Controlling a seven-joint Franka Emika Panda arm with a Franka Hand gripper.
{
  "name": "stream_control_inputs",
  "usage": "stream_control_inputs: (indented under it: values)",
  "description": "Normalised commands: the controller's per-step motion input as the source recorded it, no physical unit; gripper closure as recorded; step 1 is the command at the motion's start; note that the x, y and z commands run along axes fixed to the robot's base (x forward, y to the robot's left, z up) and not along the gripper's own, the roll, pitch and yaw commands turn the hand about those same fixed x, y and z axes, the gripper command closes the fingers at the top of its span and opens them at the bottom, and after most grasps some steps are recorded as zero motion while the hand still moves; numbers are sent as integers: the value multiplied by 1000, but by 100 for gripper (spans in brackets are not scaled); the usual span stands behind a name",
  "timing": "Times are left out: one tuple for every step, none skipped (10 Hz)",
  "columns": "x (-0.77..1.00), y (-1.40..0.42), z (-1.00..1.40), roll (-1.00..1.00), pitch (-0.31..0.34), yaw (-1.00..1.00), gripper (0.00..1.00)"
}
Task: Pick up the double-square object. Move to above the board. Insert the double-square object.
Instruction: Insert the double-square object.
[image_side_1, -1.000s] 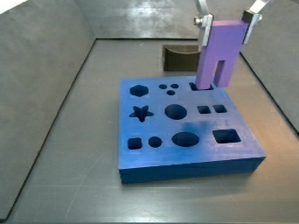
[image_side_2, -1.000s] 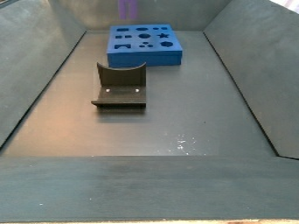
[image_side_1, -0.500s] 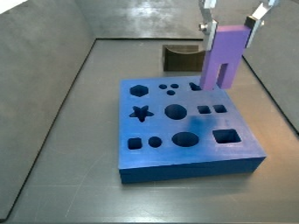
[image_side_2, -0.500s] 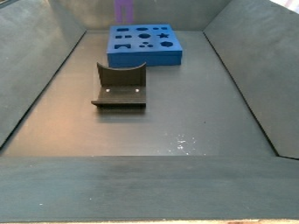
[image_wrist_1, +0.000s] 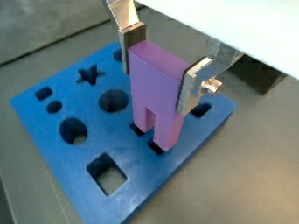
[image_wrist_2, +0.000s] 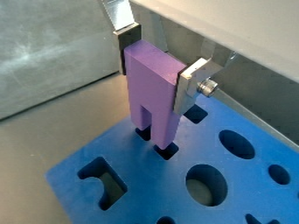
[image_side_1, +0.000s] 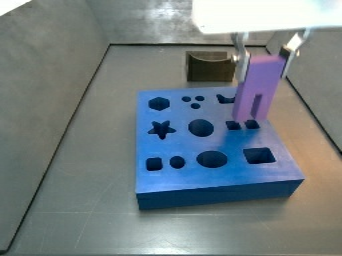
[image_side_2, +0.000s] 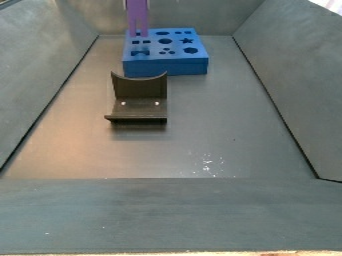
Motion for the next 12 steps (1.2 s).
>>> stream_control_inputs:
  values:
    - [389, 0, -166, 137, 189, 0, 100]
    - [209, 0, 0, 134, 243, 0, 100]
    - [0, 74, 0, 0, 0, 3, 100]
    - [63, 89, -43, -129, 14, 74, 100]
    - [34, 131, -77, -283, 0, 77, 100]
    - [0, 163, -60, -274, 9, 49, 100]
    - [0, 169, -100, -249, 23, 43, 100]
    - [0, 160, -146, -189, 23, 54, 100]
    - [0, 123, -217, 0, 80, 83, 100]
    - [23, 151, -266, 0, 114, 117, 100]
    - [89, 163, -300, 0, 166, 126, 100]
    - [83, 120, -363, 77, 154, 131, 100]
